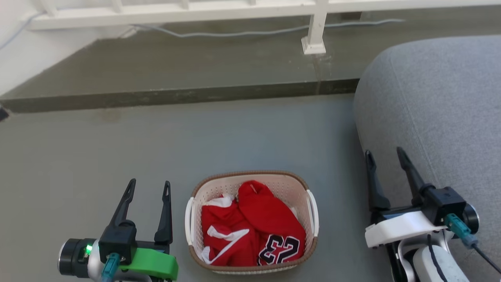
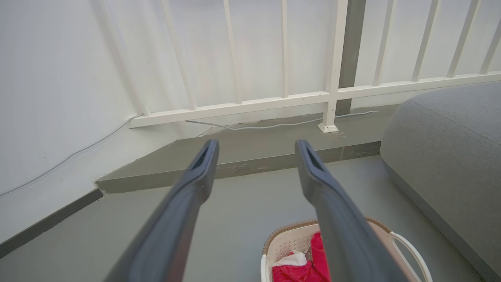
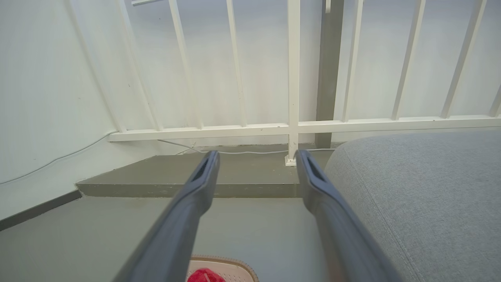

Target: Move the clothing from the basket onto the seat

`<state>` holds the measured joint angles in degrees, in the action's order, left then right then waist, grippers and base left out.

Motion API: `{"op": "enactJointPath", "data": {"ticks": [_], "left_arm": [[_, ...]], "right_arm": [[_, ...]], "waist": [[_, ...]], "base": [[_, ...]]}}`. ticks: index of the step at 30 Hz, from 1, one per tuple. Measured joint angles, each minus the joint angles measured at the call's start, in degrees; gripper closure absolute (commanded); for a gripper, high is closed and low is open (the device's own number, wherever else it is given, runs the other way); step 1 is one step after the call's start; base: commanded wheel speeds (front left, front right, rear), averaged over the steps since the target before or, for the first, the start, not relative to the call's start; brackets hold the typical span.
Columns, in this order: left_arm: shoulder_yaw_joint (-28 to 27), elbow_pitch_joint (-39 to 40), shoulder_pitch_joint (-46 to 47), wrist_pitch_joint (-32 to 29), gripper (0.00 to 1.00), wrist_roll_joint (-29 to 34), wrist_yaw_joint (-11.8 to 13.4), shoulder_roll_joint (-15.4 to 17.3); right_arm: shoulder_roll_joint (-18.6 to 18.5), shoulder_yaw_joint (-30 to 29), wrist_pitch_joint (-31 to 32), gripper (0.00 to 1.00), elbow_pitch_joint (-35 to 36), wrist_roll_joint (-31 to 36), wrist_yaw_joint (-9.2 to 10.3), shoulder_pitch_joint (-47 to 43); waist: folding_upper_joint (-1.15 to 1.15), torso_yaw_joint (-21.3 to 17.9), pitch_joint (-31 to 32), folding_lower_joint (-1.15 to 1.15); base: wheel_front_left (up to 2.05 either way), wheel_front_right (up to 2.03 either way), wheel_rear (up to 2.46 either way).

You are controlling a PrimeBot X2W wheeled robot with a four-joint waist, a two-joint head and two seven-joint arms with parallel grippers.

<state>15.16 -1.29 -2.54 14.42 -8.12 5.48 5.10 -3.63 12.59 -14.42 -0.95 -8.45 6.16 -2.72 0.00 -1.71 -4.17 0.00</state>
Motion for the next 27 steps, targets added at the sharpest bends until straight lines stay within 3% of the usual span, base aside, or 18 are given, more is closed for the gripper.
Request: {"op": "enactJointPath", "data": {"ticks": [27], "left_arm": [[3.4, -14.7, 16.2, -1.8, 0.0, 5.8, -4.8, 3.5]], "right_arm": [[-0.1, -5.3, 0.0, 0.0, 6.0, 0.4, 0.48, 13.3]], "waist": [[0.0, -4.4, -20.7, -0.01]], "base": [[0.0, 0.0, 0.0]]}}
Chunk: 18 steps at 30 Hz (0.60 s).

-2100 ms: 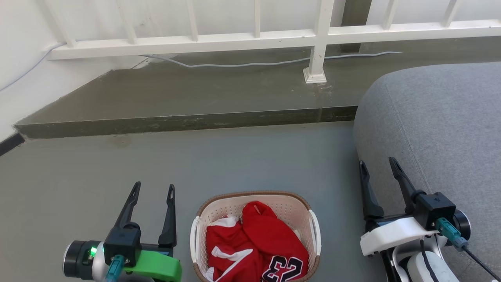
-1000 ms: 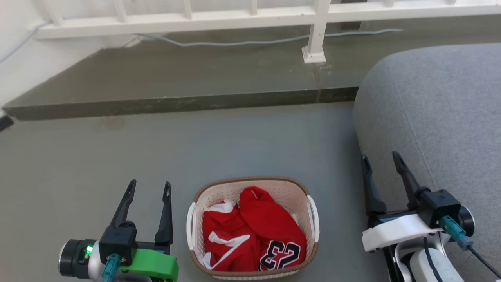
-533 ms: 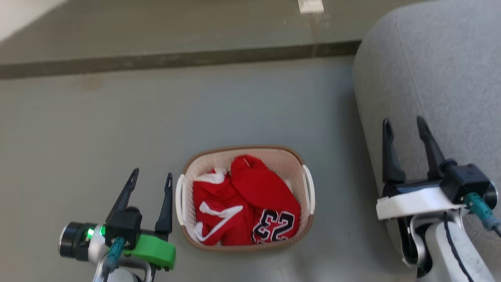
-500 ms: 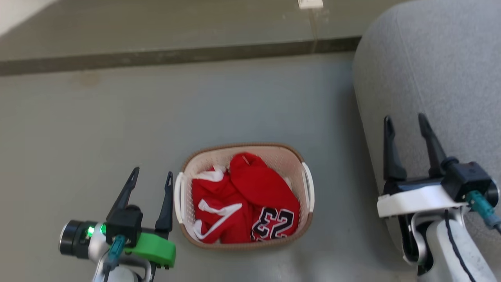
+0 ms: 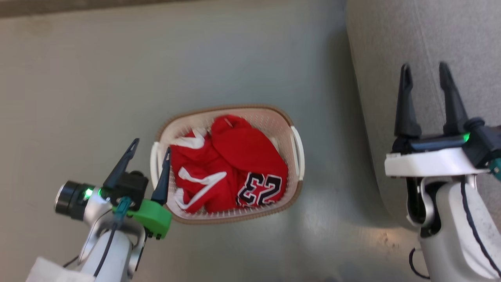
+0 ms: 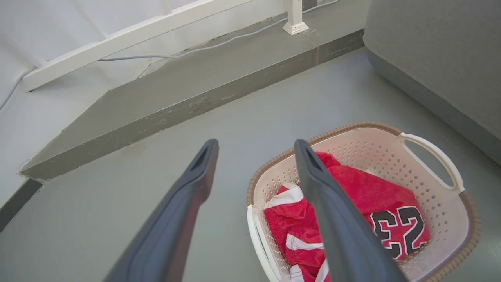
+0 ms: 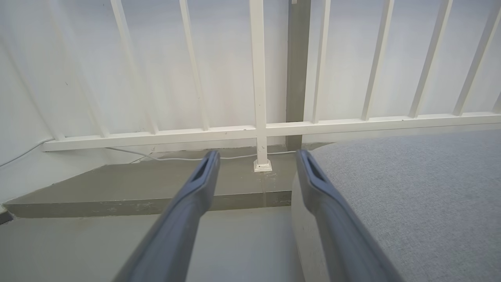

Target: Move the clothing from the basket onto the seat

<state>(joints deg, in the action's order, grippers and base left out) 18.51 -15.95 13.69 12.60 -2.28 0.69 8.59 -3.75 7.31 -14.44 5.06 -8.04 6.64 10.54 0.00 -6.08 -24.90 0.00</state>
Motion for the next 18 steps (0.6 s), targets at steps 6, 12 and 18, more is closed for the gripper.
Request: {"op": "enactJointPath", "data": {"ticks": [6, 12, 18], "left_arm": [[2.1, -3.0, 4.5, -1.5, 0.0, 1.6, -1.3, 0.3], [3.3, -6.0, 9.3, -3.0, 0.0, 4.1, -2.7, 1.5], [4.0, -8.8, 13.9, -4.6, 0.0, 4.8, -4.1, 2.0]], "right_arm": [[0.2, -0.4, -0.1, 0.0, 1.1, -0.2, 0.01, 3.3], [0.2, -0.9, -0.2, 0.0, 2.3, -1.3, 0.01, 6.9], [0.4, -1.4, -0.2, 0.0, 3.3, -2.0, 0.01, 10.4]], "waist": [[0.0, -1.4, -4.9, 0.0], [0.0, -2.7, -9.8, 0.0], [0.0, -4.0, -14.8, -0.01]], "base": [[0.0, 0.0, 0.0], [0.0, 0.0, 0.0], [0.0, 0.0, 0.0]]}}
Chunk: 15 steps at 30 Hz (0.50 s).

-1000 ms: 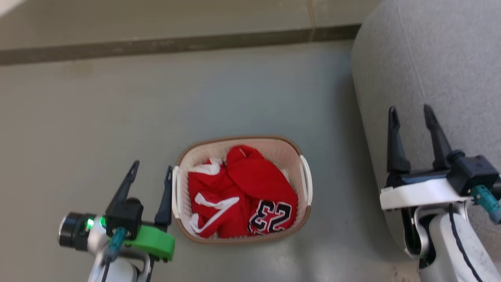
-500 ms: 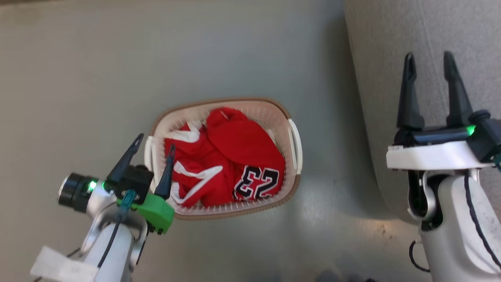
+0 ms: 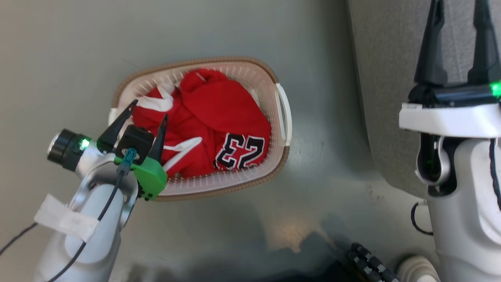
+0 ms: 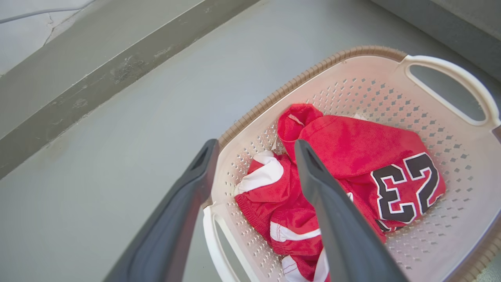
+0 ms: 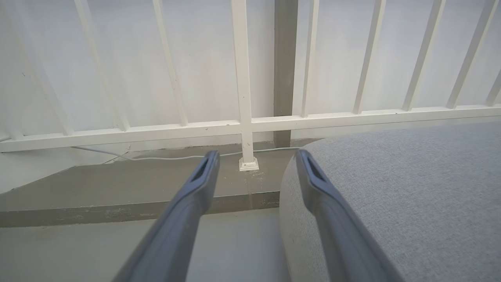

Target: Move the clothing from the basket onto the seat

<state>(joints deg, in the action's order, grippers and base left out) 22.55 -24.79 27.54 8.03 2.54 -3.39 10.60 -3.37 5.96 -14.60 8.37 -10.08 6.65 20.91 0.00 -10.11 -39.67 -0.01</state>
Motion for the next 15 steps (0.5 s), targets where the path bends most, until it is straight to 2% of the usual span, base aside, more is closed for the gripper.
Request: {"op": "enactJointPath", "data": {"ticks": [15], "left_arm": [[4.5, -8.4, 4.3, -0.5, 0.0, 3.3, -2.1, 0.8]], "right_arm": [[0.3, 0.1, 0.0, 0.0, -0.6, -0.6, 0.02, 5.9]], "waist": [[0.0, -3.0, -8.7, 0.0]], "base": [[0.0, 0.0, 0.0]]}}
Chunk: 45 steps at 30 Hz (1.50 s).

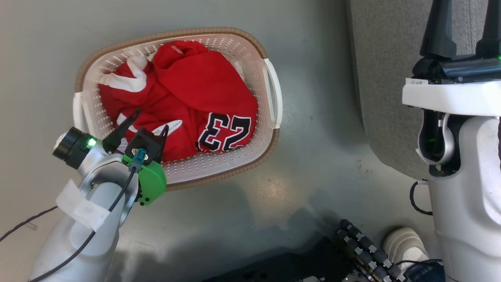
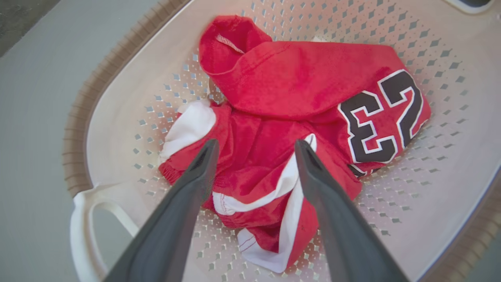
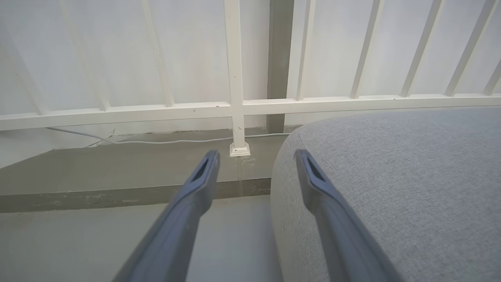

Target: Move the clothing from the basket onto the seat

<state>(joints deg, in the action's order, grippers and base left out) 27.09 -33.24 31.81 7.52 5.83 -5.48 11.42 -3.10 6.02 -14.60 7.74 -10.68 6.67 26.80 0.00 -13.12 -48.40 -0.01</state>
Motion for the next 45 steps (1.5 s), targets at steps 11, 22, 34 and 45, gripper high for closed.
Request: {"op": "enactJointPath", "data": {"ticks": [11, 22, 34, 45], "left_arm": [[3.0, -5.4, 2.3, -1.8, 0.0, 2.3, -0.9, 1.4], [4.4, -9.0, 5.9, -3.2, 0.0, 2.9, -1.4, 2.3], [6.2, -12.8, 6.9, -3.9, 0.77, 2.3, -1.6, 1.4], [6.5, -14.0, 8.5, -0.9, 1.0, 0.9, -1.6, -0.5]], "right_arm": [[0.1, 1.4, 0.0, 0.0, -0.7, -2.3, 0.23, 1.2], [0.3, 3.8, 0.0, 0.0, -1.2, -4.0, 0.42, 2.4], [0.3, 4.0, 0.0, 0.0, -1.7, -4.5, 0.48, 3.2], [0.3, 2.8, 0.0, 0.0, -2.9, -4.5, 0.49, 3.3]], "waist": [[0.0, -2.3, -2.8, 0.0], [0.0, -4.4, -4.9, 0.01], [0.0, -5.8, -6.0, 0.0], [0.0, -5.1, -5.0, 0.01]], "base": [[0.0, 0.0, 0.0], [0.0, 0.0, 0.0], [0.0, 0.0, 0.0], [0.0, 0.0, 0.0]]}}
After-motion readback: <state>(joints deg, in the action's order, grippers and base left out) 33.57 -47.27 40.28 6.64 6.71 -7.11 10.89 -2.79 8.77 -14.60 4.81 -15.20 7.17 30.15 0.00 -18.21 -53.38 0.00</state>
